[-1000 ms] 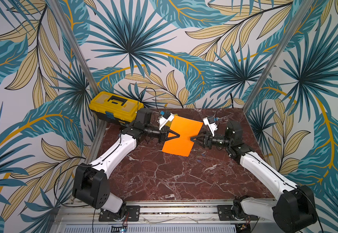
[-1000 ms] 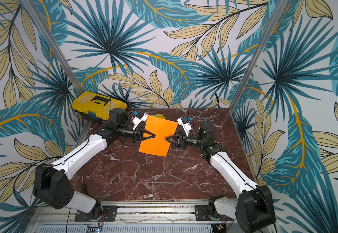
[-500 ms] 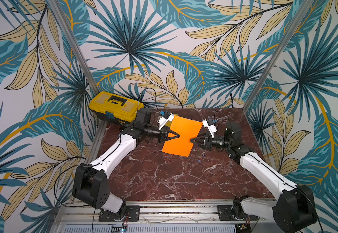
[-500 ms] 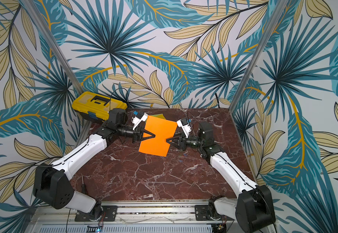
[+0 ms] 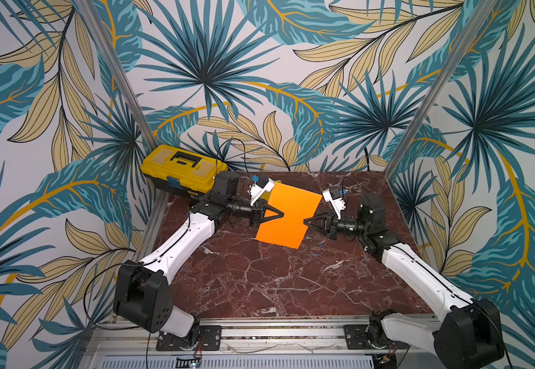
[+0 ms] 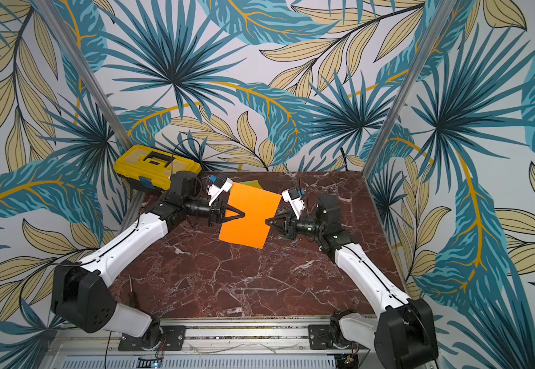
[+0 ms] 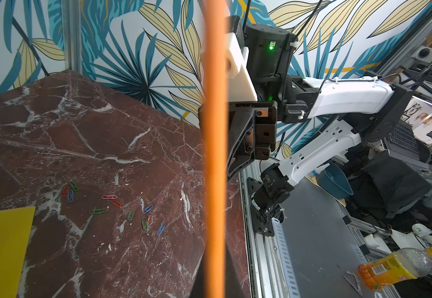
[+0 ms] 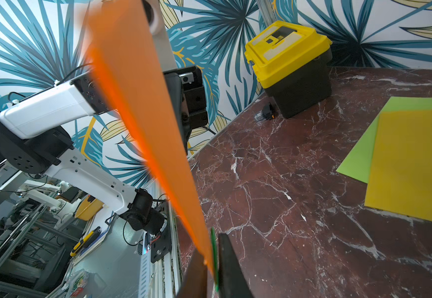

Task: Unclip the paperclips from the documents
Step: Remove the paper clip from the document.

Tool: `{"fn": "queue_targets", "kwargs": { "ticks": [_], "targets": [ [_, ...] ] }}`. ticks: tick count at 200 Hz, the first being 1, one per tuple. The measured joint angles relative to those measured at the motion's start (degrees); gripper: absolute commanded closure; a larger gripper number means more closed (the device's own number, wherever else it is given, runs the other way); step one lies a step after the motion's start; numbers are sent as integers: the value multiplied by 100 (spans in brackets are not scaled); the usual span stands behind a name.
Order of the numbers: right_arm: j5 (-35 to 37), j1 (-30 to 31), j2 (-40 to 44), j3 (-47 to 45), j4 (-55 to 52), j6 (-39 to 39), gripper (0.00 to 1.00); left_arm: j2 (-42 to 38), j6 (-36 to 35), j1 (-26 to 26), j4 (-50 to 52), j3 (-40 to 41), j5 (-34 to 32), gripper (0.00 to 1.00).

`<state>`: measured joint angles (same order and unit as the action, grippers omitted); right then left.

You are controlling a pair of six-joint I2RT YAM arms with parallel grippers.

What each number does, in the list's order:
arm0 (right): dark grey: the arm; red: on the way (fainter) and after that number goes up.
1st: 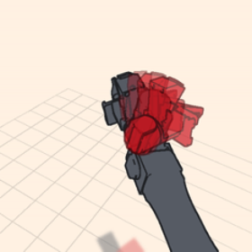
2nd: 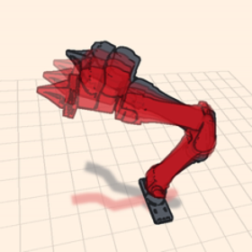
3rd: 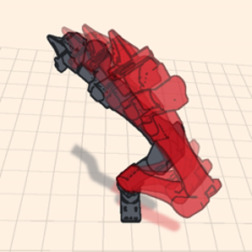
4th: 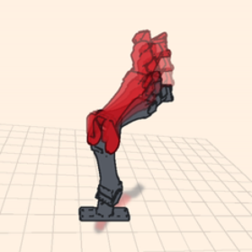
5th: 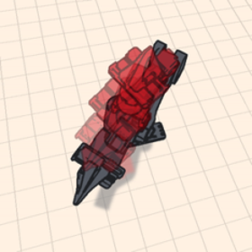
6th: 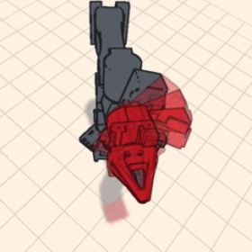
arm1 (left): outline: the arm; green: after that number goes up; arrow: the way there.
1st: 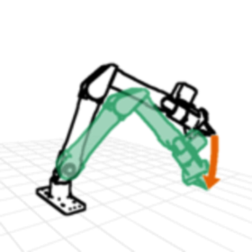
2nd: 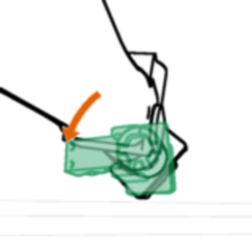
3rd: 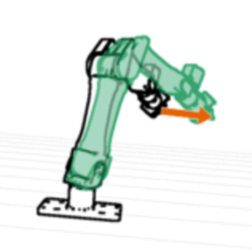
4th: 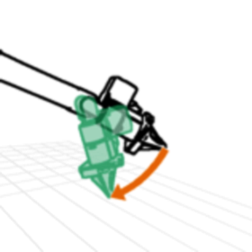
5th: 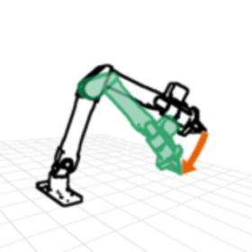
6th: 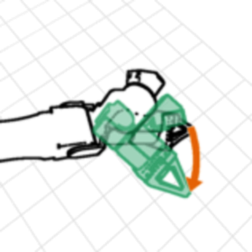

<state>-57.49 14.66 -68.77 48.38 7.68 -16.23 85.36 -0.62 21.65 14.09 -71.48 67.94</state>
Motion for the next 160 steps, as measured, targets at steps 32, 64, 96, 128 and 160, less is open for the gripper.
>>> {"fn": "queue_targets", "kwargs": {
  "ticks": [32, 64, 96, 128, 160],
  "targets": [
    [-4, -11, 20, -22, 28, -39, 95, 0, 0, 0, -13, 0, 0, 100],
    [-28, -15, 20, -26, 57, -61, 97, 0, 0, -4, -17, 0, -2, 100],
    [-46, -26, 20, -28, 57, -59, 97, 0, 0, -7, -17, 0, -2, 100],
    [-46, -33, 20, -28, 52, -46, 94, 0, 0, -7, -20, 0, -2, 100],
    [-46, -37, 48, -28, 20, -46, 94, 0, 0, -9, -20, 0, -2, 100]
  ]
}}
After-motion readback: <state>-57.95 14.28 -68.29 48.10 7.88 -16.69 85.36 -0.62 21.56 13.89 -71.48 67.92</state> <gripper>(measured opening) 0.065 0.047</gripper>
